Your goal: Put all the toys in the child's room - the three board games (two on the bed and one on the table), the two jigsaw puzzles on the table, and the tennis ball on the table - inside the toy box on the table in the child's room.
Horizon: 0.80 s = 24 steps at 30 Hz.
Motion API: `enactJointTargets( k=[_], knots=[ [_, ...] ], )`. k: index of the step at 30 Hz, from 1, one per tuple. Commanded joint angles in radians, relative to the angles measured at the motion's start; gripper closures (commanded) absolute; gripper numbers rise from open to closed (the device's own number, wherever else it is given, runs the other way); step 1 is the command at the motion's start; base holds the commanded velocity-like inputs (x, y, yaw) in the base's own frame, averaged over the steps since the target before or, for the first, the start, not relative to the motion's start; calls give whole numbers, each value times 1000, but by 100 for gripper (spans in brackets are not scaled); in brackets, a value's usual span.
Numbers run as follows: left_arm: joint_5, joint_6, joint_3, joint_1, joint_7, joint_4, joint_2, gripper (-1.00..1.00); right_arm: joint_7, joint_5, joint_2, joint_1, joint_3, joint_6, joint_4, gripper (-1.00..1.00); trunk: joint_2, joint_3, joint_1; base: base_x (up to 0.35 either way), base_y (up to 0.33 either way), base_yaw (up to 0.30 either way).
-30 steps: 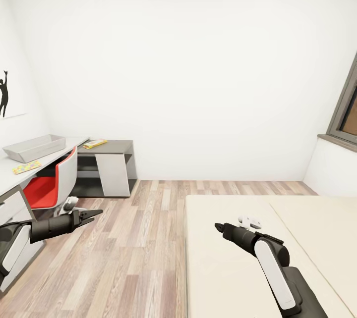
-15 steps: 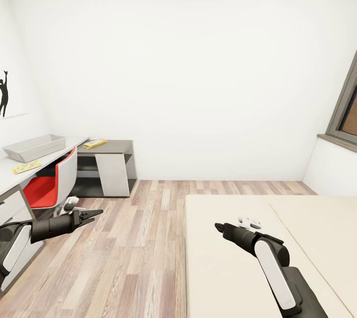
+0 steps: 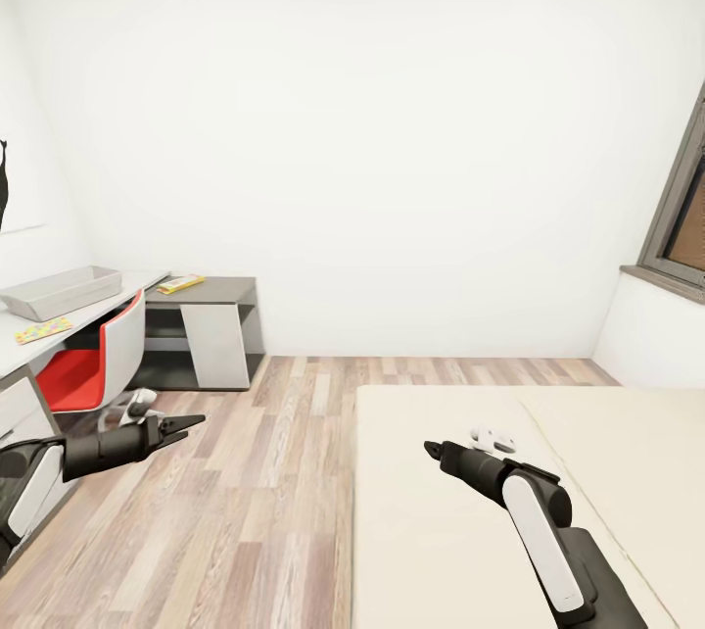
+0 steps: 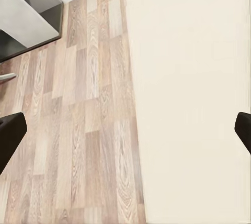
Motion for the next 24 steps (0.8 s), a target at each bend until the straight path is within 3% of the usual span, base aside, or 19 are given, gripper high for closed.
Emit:
enactJointTargets(
  k=[1, 24],
  knots=[
    [1, 5, 1, 0, -2, 0, 0, -100, -10, -10, -1, 0, 2, 1, -1, -100, -1, -1, 0, 0, -254, 0],
    [1, 5, 1, 0, -2, -1, -1, -100, -12, -9, 0, 0, 4, 0, -2, -100, -1, -1, 0, 0, -262, 0]
  ],
)
